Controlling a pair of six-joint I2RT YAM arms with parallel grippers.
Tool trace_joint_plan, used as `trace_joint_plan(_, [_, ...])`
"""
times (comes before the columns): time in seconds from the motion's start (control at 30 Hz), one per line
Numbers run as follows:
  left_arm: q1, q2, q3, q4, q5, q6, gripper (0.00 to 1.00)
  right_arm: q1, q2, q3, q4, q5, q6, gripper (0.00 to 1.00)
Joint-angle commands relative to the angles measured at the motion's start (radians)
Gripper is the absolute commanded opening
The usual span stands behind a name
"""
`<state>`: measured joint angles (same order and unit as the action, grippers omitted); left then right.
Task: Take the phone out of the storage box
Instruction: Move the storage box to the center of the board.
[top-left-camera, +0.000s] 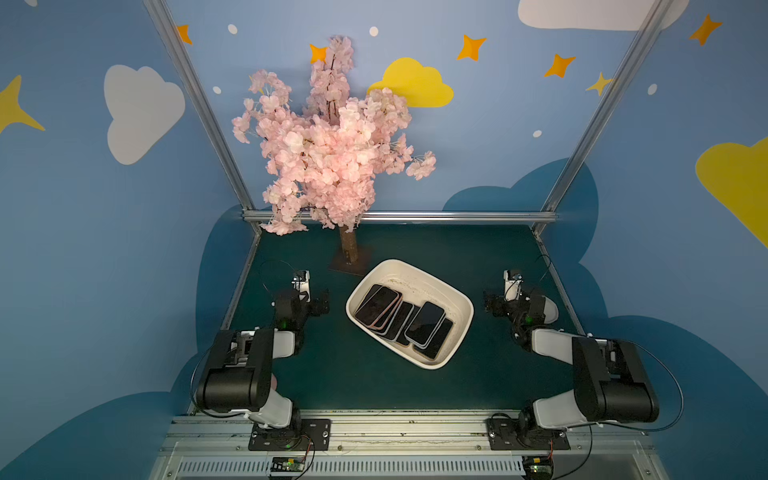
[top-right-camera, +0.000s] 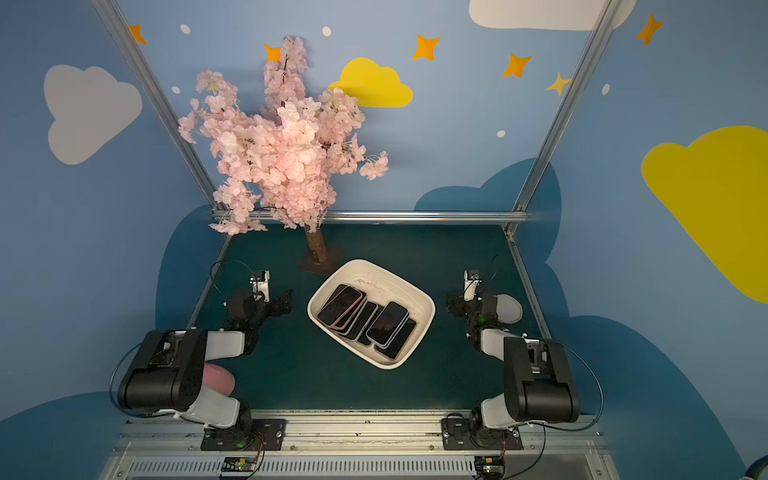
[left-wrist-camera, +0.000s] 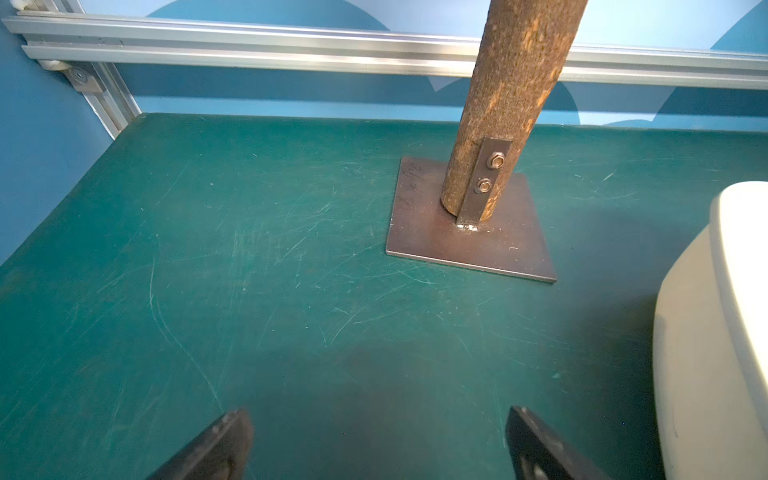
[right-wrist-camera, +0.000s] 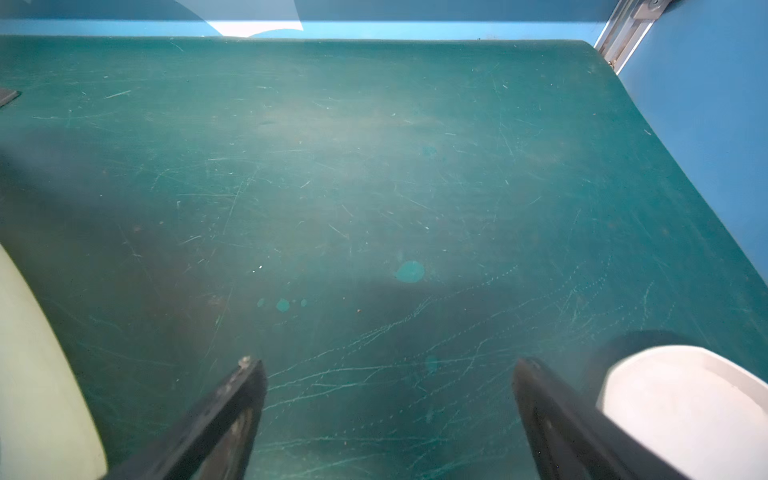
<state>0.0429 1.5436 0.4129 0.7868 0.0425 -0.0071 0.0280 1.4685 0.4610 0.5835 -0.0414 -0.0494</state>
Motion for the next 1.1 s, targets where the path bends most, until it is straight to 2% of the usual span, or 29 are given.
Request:
trace_joint_plan(0.0, [-0.004, -0.008, -0.008, 0.011, 0.010, 0.003, 1.00, 0.006, 0.005, 0.016, 0.002, 0.012, 0.000, 0.99])
trace_joint_plan(0.73, [-0.003, -0.001, -0.011, 0.030, 0.011, 0.001, 1.00, 0.005, 0.006, 0.016, 0.001, 0.011, 0.003, 0.99])
trace_joint_plan(0.9, [-0.003, 0.024, -0.033, 0.114, 0.010, -0.001, 0.99, 0.003, 0.003, 0.013, 0.001, 0.008, 0.003, 0.99])
trace_joint_plan(1.07, [-0.002, 0.020, -0.031, 0.104, 0.013, -0.002, 1.00, 0.002, -0.039, 0.033, -0.065, 0.140, 0.067, 0.99])
